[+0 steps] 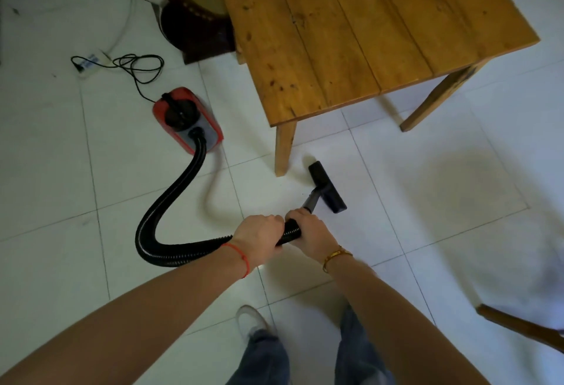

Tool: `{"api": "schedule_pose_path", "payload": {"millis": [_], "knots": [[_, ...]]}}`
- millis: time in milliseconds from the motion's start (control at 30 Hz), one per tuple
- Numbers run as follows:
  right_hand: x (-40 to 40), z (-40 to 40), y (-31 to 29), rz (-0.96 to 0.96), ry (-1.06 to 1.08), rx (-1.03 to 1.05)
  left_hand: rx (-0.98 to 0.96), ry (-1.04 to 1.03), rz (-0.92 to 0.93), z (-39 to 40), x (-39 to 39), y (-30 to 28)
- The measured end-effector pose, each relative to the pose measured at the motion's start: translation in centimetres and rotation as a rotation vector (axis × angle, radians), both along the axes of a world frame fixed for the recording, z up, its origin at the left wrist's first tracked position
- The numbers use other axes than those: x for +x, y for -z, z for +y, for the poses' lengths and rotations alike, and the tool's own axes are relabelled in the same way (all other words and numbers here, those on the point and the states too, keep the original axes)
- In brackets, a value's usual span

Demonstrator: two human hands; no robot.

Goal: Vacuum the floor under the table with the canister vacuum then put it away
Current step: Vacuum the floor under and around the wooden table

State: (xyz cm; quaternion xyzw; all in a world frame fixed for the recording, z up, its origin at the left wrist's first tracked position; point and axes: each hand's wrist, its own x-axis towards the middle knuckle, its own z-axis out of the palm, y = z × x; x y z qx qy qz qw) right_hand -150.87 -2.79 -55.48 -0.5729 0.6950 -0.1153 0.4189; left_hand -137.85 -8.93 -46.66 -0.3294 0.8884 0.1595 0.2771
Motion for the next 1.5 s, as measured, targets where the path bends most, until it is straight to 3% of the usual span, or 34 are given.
{"api": "schedule_pose_path", "payload": {"millis": [433, 767, 1133, 1500], "knots": [[15.6, -3.1, -2.2, -0.048, -0.105, 0.018, -0.006, -0.111, -0.017, -1.6, 15.7, -3.0], [21.9, -8.2, -2.1, -0.037, -0.266, -0.021, -0.049, -0.291, -0.023, -3.8, 22.2, -3.3], [20.4, -18.4, 0.1, 0.019, -0.35, -0.076, -0.071, -0.422, 0.014, -12.1, 20.8, -1.1], [13.5, -35.6, 1.4, 0.012, -0.509, -0.108, -0.049, -0.606, 0.071, -27.4, 14.2, 1.6]]}}
